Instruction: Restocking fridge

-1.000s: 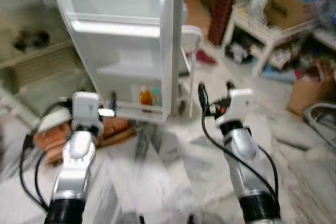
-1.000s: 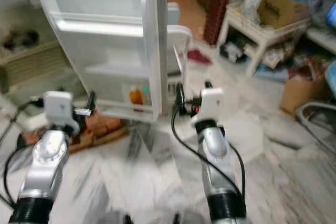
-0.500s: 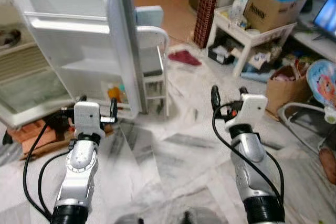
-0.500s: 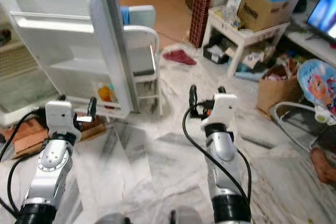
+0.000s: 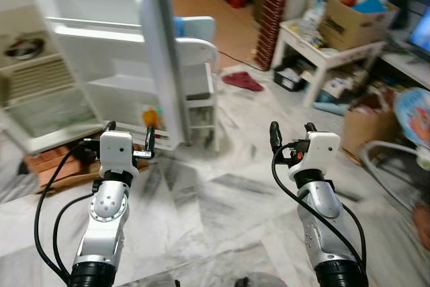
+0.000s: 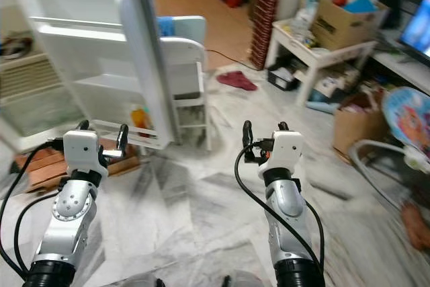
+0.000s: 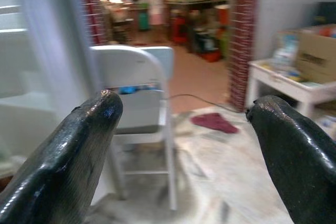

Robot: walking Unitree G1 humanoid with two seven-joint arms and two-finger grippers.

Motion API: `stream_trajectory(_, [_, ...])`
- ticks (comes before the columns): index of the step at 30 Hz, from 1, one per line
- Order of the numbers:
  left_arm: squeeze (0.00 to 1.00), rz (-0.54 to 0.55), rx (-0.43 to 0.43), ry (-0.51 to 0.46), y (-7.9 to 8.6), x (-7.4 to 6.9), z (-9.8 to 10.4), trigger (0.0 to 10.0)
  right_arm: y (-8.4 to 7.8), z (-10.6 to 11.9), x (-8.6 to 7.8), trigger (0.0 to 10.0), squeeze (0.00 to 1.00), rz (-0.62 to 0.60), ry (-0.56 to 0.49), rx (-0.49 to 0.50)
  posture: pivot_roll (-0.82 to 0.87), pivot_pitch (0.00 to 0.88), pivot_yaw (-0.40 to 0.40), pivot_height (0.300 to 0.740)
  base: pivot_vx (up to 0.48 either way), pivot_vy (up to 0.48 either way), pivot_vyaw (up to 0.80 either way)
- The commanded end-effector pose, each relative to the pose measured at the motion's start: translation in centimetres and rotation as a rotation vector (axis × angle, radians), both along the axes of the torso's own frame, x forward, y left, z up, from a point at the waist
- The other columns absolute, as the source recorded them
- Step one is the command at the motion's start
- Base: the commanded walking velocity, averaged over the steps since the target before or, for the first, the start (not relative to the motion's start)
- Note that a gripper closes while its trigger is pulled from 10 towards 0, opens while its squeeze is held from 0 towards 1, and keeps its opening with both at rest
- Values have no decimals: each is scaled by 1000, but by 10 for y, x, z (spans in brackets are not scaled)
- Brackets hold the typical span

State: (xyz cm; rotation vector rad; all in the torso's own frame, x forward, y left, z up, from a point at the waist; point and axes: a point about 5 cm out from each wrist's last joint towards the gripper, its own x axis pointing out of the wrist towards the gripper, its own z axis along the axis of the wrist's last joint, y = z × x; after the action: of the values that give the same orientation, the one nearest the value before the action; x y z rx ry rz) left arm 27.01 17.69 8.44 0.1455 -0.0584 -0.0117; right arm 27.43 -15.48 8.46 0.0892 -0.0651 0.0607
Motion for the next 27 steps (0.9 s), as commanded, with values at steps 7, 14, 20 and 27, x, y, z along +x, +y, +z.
stream_trajectory(7, [0,-13,-19,2,-2,0,-1,10000,10,8,7,10000,0,69,-31,-15,-65,0,20,740,444,0,218])
stream_trajectory(14, [0,-23,-27,5,-5,0,-3,10000,6,14,14,10000,0,39,-42,-6,-73,0,23,740,480,0,0])
stream_trajectory(20, [0,-28,-28,4,-7,1,-3,10000,9,17,14,10000,0,60,-59,-12,-75,0,24,740,480,0,0])
stream_trajectory(27, [0,-32,-28,10,-8,1,-4,10000,11,17,14,10000,0,78,-61,-21,-73,0,25,740,480,0,524])
